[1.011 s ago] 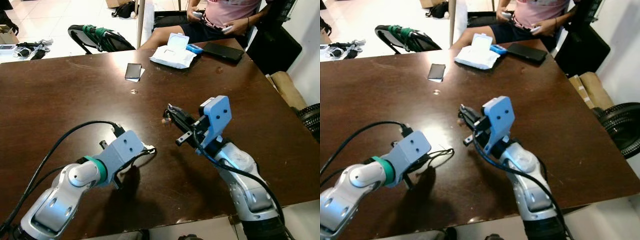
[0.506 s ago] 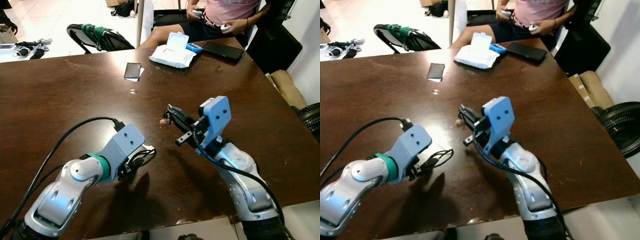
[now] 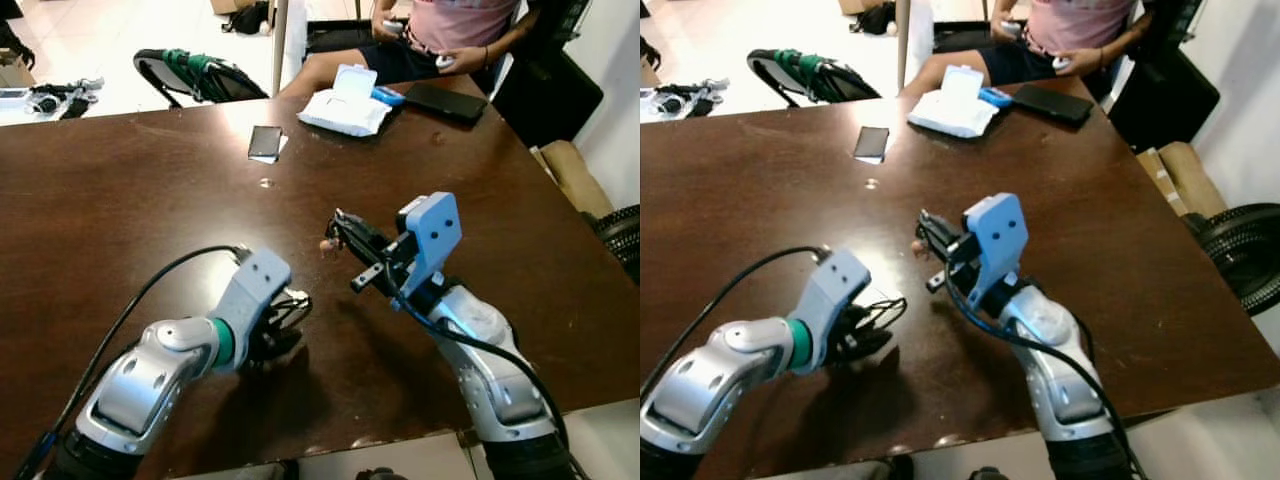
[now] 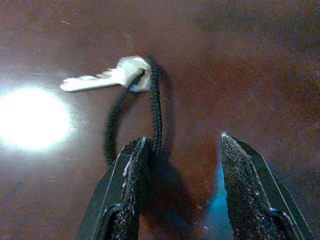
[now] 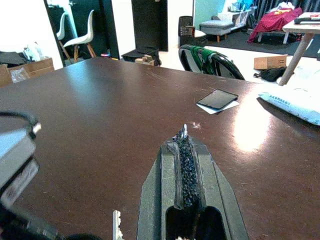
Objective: Hang keys on a hook
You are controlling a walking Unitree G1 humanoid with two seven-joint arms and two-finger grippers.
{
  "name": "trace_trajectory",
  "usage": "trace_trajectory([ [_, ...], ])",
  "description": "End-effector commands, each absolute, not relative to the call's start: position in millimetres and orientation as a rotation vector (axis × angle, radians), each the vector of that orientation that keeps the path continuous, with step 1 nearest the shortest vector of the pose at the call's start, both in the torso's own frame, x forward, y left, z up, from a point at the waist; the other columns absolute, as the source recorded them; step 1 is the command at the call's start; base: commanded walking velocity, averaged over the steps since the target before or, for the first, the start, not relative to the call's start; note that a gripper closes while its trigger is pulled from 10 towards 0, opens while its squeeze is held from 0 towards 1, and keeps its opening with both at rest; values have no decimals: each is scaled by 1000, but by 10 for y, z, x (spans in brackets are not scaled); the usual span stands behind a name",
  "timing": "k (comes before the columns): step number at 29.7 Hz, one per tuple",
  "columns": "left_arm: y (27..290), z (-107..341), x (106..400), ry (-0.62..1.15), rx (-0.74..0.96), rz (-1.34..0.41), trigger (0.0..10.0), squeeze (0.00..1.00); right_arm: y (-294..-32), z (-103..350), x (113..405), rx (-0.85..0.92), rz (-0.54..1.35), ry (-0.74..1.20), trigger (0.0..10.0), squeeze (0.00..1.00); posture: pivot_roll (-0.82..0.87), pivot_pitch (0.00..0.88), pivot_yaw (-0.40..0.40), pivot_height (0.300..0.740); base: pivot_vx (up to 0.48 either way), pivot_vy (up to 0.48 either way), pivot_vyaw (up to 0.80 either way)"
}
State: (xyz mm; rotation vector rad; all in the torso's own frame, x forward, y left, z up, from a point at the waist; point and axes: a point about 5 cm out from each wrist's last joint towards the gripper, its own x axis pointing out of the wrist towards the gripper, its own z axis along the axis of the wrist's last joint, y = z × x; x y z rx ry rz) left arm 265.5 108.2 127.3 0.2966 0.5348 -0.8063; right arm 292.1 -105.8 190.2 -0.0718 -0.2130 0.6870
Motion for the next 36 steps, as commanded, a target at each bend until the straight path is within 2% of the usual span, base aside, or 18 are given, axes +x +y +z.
trace_trajectory([
  [1,1092,1184,2591,579,287,-826,10000,0,-1047,1886,2882,-77,700,-208,10000,0,63,91,153,740,0,0,0],
  [8,1068,1176,2569,595,277,-825,10000,0,-1057,1881,2879,-83,703,-204,10000,0,64,91,148,740,0,0,0],
  [9,1069,1176,2574,594,286,-818,4157,0,-1054,1883,2882,-84,705,-205,10000,0,64,91,147,740,0,0,0],
  [10,1069,1176,2574,594,286,-818,4157,0,-1054,1883,2882,-84,705,-205,10000,0,64,91,147,740,0,0,0],
  [11,1071,1178,2582,588,297,-813,0,0,-1052,1885,2885,-86,707,-205,10000,0,63,91,146,740,0,0,0],
  [33,1171,1210,2600,574,237,-742,0,0,-1061,1908,2922,-92,705,-210,10000,0,71,92,139,740,0,0,0],
  [36,1218,1392,2777,417,197,-642,0,0,-1061,1924,2943,-89,696,-218,10000,0,71,89,133,740,0,0,0],
])
